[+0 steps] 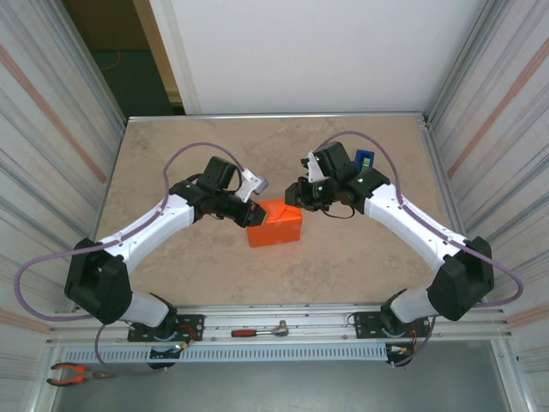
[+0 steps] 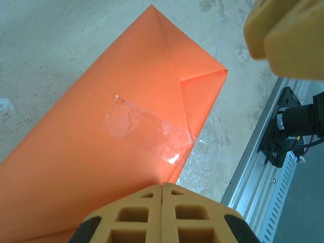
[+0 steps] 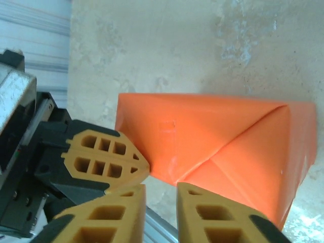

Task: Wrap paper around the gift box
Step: Stick the wrapping paper to the gift box.

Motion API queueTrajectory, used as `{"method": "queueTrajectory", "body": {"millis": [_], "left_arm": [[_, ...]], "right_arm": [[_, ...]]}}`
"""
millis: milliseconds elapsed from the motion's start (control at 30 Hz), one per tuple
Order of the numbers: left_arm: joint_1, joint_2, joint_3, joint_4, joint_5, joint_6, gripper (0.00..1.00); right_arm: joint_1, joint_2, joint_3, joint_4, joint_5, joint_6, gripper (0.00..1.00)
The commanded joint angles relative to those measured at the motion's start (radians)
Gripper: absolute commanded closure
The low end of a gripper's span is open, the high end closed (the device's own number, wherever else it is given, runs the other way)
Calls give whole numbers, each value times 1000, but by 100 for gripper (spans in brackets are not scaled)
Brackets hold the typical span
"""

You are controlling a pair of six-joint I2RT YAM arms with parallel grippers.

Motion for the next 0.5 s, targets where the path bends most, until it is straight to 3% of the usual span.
{"method": "queueTrajectory", "body": {"millis": [0,100,467], "left_arm": [[-7,17,-38,-30,-36,16,100],[-6,14,-41,-27,-37,15,100],[-6,19,-45,-23,-28,18,100]], "right_arm": [[-3,51,25,73,-86,14,93],[8,95,43,115,-107,28,100],[36,203,97,178,-142,44,100]]}}
